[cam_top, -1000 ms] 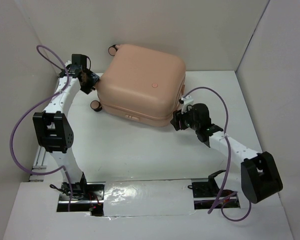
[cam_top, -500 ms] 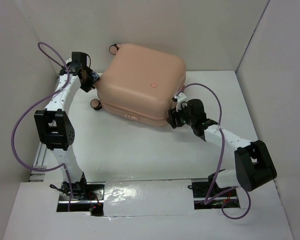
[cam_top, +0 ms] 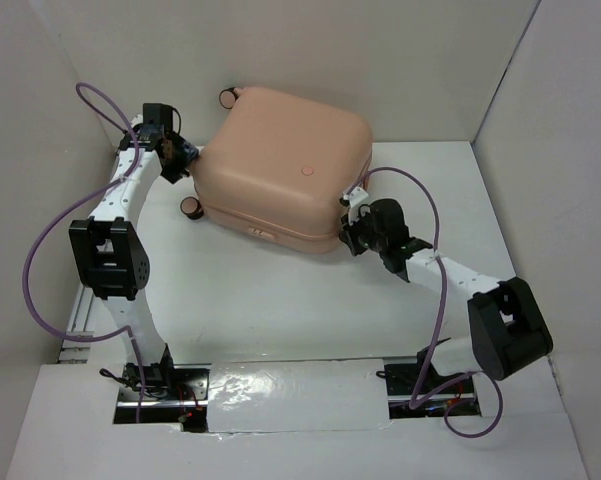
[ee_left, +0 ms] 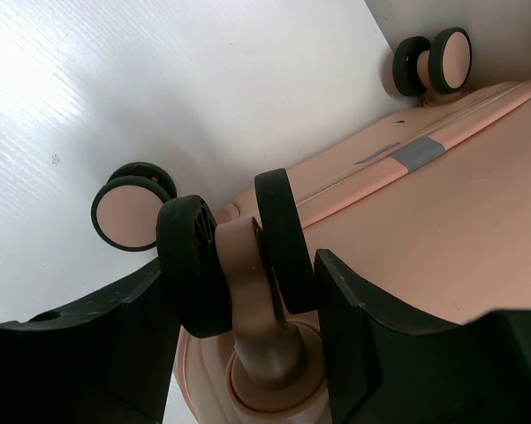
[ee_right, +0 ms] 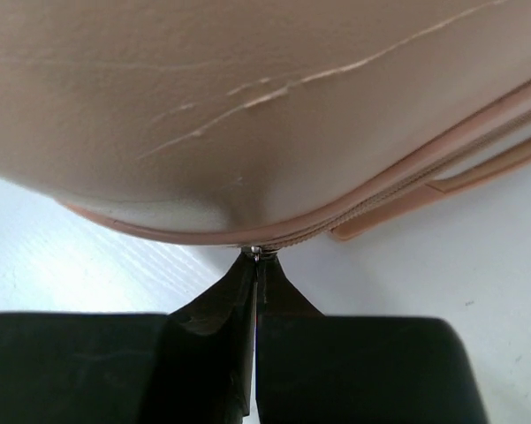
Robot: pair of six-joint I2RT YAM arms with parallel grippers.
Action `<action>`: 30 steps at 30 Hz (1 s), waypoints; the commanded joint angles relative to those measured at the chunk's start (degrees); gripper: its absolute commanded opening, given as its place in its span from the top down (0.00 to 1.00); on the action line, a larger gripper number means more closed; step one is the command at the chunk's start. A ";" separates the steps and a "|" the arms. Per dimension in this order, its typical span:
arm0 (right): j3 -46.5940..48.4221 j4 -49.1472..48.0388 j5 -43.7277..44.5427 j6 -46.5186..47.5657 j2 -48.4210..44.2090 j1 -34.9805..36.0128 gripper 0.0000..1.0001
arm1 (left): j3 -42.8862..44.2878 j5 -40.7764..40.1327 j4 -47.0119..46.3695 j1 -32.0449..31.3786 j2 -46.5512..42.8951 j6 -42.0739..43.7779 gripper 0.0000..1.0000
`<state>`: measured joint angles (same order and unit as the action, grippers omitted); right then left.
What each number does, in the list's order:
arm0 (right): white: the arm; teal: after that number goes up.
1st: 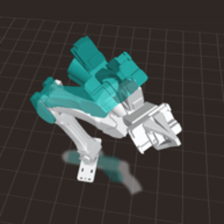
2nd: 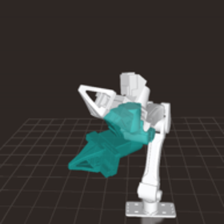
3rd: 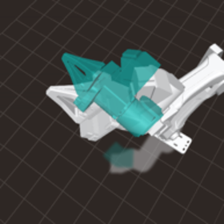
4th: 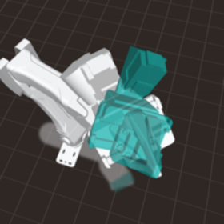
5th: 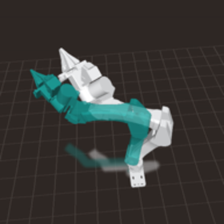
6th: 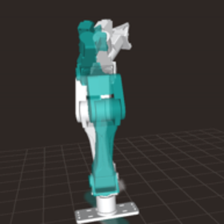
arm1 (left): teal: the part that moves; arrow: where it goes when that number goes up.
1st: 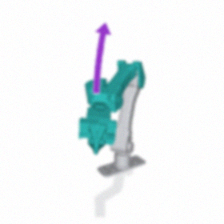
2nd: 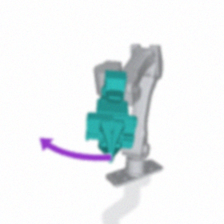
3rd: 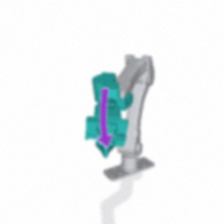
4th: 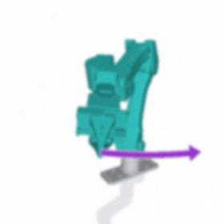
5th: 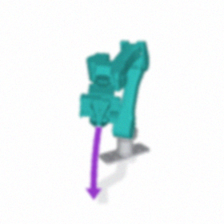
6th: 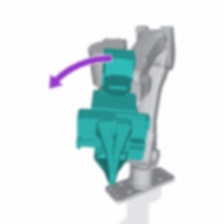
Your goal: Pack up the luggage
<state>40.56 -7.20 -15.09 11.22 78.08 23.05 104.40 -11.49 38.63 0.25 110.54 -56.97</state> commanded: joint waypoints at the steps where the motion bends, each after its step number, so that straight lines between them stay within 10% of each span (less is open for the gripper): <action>1: 1.54 -10.46 12.41 -6.02 -1.71 1.56 1.00 | -1.48 -6.88 -0.40 0.28 3.80 16.54 1.00; 9: 3.82 -6.16 41.43 -15.17 -2.85 0.43 1.00 | -2.62 -7.41 -0.40 1.33 3.80 16.54 1.00; 30: 39.48 -24.25 31.11 -16.16 39.76 -21.11 1.00 | -3.68 -8.64 -1.54 2.91 4.86 16.54 1.00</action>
<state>72.53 -21.82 8.23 -6.63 113.62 8.91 103.74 -10.26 37.52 1.02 110.54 -55.33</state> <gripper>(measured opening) 0.008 0.681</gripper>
